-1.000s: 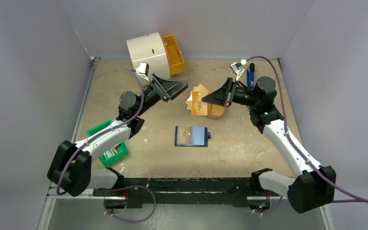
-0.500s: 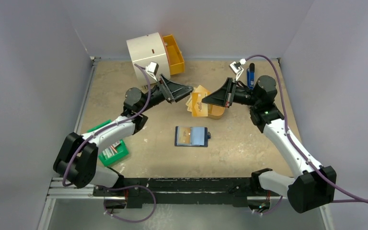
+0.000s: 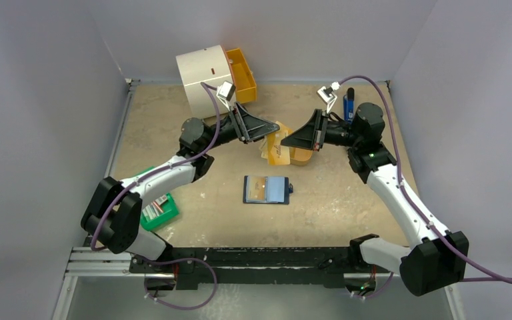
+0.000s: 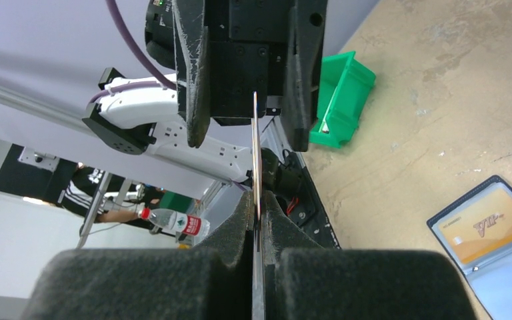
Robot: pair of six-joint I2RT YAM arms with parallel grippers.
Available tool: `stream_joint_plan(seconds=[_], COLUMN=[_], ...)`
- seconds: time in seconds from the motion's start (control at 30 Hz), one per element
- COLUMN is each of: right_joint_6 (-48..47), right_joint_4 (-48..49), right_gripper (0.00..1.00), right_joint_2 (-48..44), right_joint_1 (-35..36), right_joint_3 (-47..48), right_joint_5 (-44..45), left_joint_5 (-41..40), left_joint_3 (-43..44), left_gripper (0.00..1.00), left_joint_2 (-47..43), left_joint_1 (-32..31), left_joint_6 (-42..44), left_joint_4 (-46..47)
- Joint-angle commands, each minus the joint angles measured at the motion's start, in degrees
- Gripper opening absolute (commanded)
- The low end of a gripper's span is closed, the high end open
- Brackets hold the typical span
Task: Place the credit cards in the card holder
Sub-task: Pick up the credit card from the storage box.
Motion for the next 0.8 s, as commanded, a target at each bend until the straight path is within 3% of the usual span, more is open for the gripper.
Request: stream_joint_plan(seconds=[0.0, 0.37, 0.77], right_joint_6=[-1.7, -2.2, 5.3], right_joint_4=[0.2, -1.1, 2.5], right_gripper=[0.00, 0.00, 0.00], right_joint_2=[-0.2, -0.5, 0.3], right_joint_1=[0.2, 0.2, 0.3], right_joint_3=[2.9, 2.5, -2.6], right_joint_5=[-1.4, -1.8, 0.8], left_joint_5=[1.1, 1.0, -7.9], left_joint_3=[3.1, 3.2, -1.4], left_gripper=[0.43, 0.00, 0.00], left_joint_2=[-0.2, 0.2, 1.5], left_joint_1=[-0.3, -0.3, 0.4], left_joint_6=[1.5, 1.9, -3.4], left_joint_4=[1.7, 0.9, -1.7])
